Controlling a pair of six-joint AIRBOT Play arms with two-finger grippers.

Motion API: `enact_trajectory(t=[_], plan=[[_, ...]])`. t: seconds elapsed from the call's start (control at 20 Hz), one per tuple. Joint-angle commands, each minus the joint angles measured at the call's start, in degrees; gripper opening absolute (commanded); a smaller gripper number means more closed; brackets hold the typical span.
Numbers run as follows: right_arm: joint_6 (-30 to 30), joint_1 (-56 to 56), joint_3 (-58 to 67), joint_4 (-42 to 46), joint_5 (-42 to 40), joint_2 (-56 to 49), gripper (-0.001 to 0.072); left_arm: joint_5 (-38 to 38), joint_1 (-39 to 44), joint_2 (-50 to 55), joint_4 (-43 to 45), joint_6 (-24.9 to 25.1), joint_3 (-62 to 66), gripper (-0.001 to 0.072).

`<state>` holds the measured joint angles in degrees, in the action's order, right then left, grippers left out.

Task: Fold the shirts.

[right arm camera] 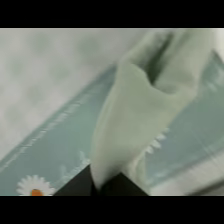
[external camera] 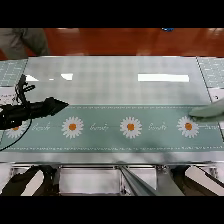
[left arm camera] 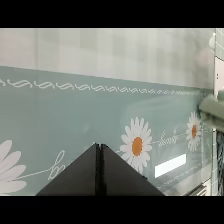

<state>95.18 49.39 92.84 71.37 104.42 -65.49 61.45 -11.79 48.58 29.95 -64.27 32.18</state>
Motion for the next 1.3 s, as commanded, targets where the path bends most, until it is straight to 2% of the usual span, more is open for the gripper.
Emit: enact_trajectory(t=[0.0, 0.15, 0.2, 0.25, 0.35, 0.5, 0.6, 0.65, 0.7, 0.75, 0.85, 0.9, 0.95, 1.0, 1.1, 1.2, 1.25], plan=[[-1.2, 9.4, -10.8, 14.6, 2.0, 7.2, 0.0035, -0.9, 0.0, 0.0, 0.0, 0.2, 0.0, 0.0018], [-0.6, 14.0, -18.9, 22.9, 2.0, 11.4, 0.0056, -1.1, 0.0, 0.0, 0.0, 0.3, 0.0, 0.0018], [0.0, 14.4, -20.9, 24.5, 2.0, 12.2, 0.0219, -1.1, 0.0, 0.0, 0.0, 0.7, 0.0, 0.0018], [0.3, 14.4, -22.6, 25.7, 2.0, 12.8, 0.0422, -1.1, 0.0, 0.0, 0.0, 0.8, 0.0, 0.0018], [0.4, 14.1, -23.7, 24.6, 2.0, 13.0, 0.0408, -2.5, 0.0, 0.0, 0.0, 0.8, 0.0, 0.0018], [0.4, 11.1, -23.4, 24.5, 1.9, 13.0, 0.0406, -9.2, 0.0, 0.1, 0.0, 0.8, 2.2, 0.0017], [1.2, 8.7, -21.6, 19.7, -1.1, 12.9, 0.0386, -12.6, -0.1, 1.0, 0.0, 0.8, 8.3, 0.0017], [3.4, 7.0, -20.3, 13.9, -5.3, 12.9, 0.0273, -13.5, -0.1, 1.9, 0.0, 0.7, 12.2, 0.0017], [4.5, 4.8, -19.4, 4.7, -11.8, 12.9, 0.0102, -13.5, -0.1, 3.2, 0.0, 0.6, 16.8, 0.0017], [4.3, 1.8, -19.3, -5.8, -19.8, 12.8, 0.0035, -13.4, 0.4, 5.3, 0.0, 0.5, 22.5, 0.0017], [-0.4, -10.1, -19.3, -23.2, -35.4, 10.6, 0.0034, -13.2, 3.1, 9.8, 0.0, -0.1, 31.9, 0.0016], [-3.3, -18.3, -19.3, -25.7, -40.8, 8.7, 0.0034, -12.8, 5.5, 12.7, 0.1, -0.1, 36.1, 0.0016], [-5.1, -28.1, -19.3, -23.7, -45.1, 6.0, 0.0034, -12.3, 8.3, 15.6, 1.9, -1.5, 39.3, 0.0016], [-5.5, -37.9, -19.3, -18.5, -48.1, 2.6, 0.0034, -11.4, 12.0, 18.9, 7.6, -4.8, 42.2, 0.0016], [-4.2, -52.5, -19.3, -5.9, -49.3, -5.6, 0.0034, -7.8, 19.4, 25.0, 25.6, -13.0, 45.3, 0.0016], [3.4, -59.2, -19.3, 6.7, -45.7, -13.5, 0.0034, -2.4, 24.2, 29.9, 42.4, -24.2, 45.0, 0.0017], [6.7, -60.2, -19.3, 11.1, -42.7, -16.9, 0.0034, -0.7, 25.2, 31.6, 46.2, -27.9, 44.3, 0.0018]])
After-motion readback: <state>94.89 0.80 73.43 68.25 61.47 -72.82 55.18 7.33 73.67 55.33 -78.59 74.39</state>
